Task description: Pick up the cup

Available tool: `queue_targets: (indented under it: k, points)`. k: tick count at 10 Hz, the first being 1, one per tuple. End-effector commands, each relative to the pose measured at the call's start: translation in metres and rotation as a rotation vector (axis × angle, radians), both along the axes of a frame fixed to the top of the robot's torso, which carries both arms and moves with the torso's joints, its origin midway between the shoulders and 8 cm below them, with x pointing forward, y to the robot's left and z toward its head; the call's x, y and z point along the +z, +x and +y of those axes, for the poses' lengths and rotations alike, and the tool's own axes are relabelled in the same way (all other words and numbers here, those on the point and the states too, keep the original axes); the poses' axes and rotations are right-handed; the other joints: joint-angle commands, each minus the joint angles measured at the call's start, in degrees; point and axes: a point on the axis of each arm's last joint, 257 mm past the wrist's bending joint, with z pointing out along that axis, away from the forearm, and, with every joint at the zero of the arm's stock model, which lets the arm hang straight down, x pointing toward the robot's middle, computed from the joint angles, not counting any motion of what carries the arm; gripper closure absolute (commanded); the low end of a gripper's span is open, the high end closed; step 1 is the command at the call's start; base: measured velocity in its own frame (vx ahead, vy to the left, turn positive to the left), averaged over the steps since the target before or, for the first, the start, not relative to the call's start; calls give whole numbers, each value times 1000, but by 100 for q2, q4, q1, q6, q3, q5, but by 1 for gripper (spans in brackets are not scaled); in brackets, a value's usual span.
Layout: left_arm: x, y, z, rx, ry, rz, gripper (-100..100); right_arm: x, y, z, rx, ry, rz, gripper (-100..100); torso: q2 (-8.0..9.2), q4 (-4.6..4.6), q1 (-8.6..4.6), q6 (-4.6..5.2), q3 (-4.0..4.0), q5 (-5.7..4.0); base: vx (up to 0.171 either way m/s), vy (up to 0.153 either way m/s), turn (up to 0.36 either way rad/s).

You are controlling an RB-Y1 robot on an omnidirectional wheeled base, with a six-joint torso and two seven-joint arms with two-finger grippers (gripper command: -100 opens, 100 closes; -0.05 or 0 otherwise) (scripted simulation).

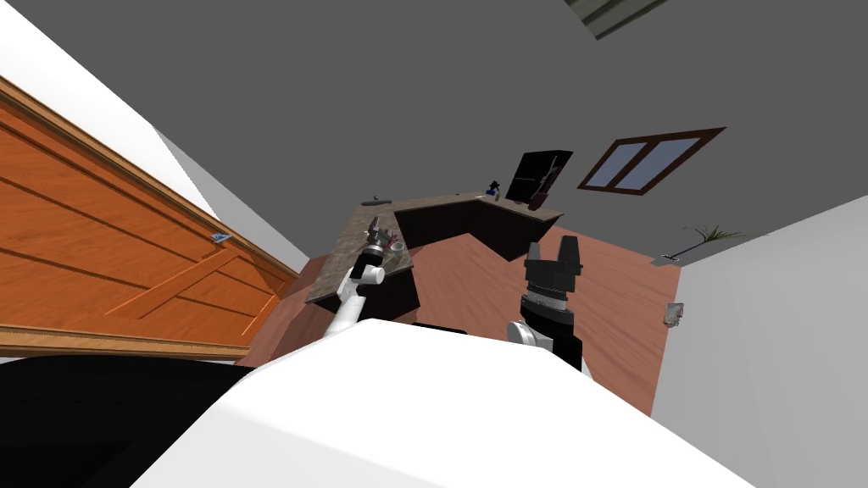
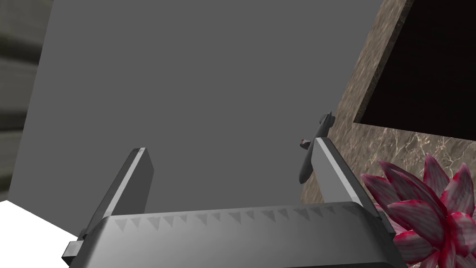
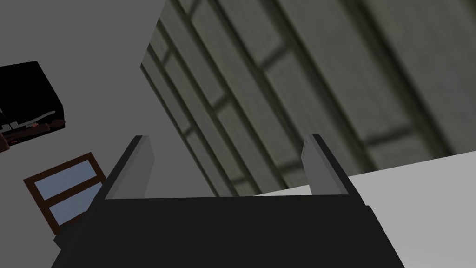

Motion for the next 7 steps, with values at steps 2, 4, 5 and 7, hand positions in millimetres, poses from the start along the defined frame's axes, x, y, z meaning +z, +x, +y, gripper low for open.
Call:
queue_targets:
  k: [2,4,5,7]
  points:
    - [-12,19,15,11,-34,67,-100,0,0,0,0,0,0,0,-1,0,-2,1,-1,0,-12,-58,-23]
    - [-21,35,30,24,-66,118,-100,0,0,0,0,0,0,0,-2,0,-1,1,-1,0,-17,-55,-23]
    - [-17,47,43,35,-94,133,-100,0,0,0,0,0,0,0,-1,0,2,-1,0,1,-8,-62,-30]
    - [-29,51,45,40,-101,168,-100,0,0,0,0,0,0,0,-3,-1,1,0,-2,0,-8,-39,-6]
